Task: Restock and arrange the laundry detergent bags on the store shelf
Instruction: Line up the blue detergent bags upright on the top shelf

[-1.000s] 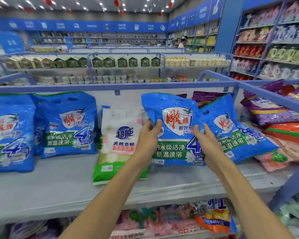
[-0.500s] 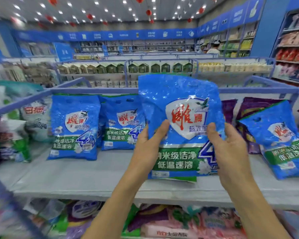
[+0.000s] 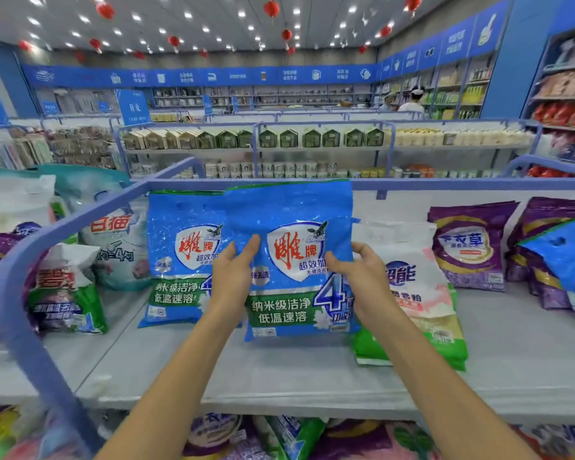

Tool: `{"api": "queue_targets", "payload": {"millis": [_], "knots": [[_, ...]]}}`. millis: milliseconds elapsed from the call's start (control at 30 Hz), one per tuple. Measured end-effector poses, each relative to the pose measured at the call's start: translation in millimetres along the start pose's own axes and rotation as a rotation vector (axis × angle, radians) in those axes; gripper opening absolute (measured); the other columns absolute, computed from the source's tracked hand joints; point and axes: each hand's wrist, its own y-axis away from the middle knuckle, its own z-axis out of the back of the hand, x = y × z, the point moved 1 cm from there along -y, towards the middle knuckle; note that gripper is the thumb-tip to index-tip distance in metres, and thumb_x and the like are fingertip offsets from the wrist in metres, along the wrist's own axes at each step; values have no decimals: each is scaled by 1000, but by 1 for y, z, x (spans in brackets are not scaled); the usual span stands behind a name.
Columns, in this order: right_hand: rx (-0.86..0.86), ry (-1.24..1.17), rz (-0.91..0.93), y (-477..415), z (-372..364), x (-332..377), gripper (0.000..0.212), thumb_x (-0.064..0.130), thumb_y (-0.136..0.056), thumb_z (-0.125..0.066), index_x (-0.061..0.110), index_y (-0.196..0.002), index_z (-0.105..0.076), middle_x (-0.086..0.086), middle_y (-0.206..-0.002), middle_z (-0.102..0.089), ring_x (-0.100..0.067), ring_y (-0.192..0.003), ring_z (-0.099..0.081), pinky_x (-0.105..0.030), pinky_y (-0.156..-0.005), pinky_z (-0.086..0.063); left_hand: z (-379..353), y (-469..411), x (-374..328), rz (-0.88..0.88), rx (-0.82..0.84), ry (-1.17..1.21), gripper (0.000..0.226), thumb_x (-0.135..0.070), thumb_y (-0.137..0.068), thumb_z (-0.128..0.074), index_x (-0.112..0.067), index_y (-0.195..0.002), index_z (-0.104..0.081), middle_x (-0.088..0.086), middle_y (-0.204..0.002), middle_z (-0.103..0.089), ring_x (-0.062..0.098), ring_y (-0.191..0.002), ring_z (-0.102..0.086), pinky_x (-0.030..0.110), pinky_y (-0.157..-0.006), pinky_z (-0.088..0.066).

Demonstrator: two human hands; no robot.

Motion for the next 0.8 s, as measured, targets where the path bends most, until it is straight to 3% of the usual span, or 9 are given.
{"api": "queue_targets", "payload": {"millis": [33,100,167,267,333,433,533,633,800], "knots": [[-13,14,5,-11,-4,-5,23,13,-89,-77,19,-107,-63,-11,-107,-78,-31,-94,-76,-50,-88,-61,1,-15,2,-19,-21,12,55,-41,-98,-64,-11,-144,-52,-3,-147,-53,23,-135,-50,44,-111,-38],[-35,43,25,-27,-8,-11,10,20,-94,-73,21,-102,-66,-11,-109,-77,-27,-95,-76,-41,-82,-62,4,-42,7,-55,-41,-8,22,-41,-97,-66,-20,-103,-70,5,-118,-67,26,-113,-59,45,-94,-44],[-60,68,36,-39,-11,-9,10,28,-97,-71,19,-94,-67,-8,-101,-77,-23,-91,-76,-31,-71,-61,2,-65,15,-57,-31,-49,32,-43,-95,-68,-16,-79,-60,8,-96,-65,25,-92,-58,43,-80,-42],[-65,71,31,-58,-16,2,22,30,-97,-71,13,-87,-61,-3,-86,-73,-11,-71,-73,-27,-64,-61,-8,-79,13,-48,-74,-53,34,-39,-100,-62,-11,-83,-54,10,-85,-45,22,-77,-40,40,-71,-27],[-44,65,36,-72,-19,5,23,30,-95,-74,10,-94,-61,-11,-93,-73,-21,-77,-73,-45,-75,-62,-15,-87,13,-61,-105,-35,36,-36,-102,-60,-12,-78,-51,11,-77,-37,22,-70,-29,38,-67,-23],[-30,52,11,-80,-19,6,22,29,-94,-75,10,-97,-63,-9,-96,-76,-20,-77,-75,-42,-76,-62,-18,-91,15,-89,-152,-30,34,-33,-102,-59,-8,-82,-51,6,-71,-28,21,-70,-23,38,-70,-20],[15,22,-45,-70,-13,6,25,33,-91,-77,14,-103,-67,-5,-103,-79,-21,-88,-77,-43,-86,-62,-14,-85,18,-106,-111,-70,30,-39,-101,-60,-11,-90,-61,13,-86,-53,29,-78,-45,40,-74,-34],[103,225,-141,-43,5,-4,41,29,-81,-86,19,-111,-60,-1,-108,-76,-17,-90,-76,-37,-83,-62,-2,-61,16,-71,-28,-171,45,-39,-98,-65,-17,-136,-56,-1,-135,-56,19,-122,-54,35,-94,-41],[261,707,-96,3,13,-27,78,21,-65,-97,20,-124,-46,15,-107,-66,-4,-93,-71,-24,-83,-59,26,-25,45,17,159,-510,77,-30,-70,-93,-23,-132,-47,-8,-113,-71,14,-100,-71,40,-93,-55]]}}
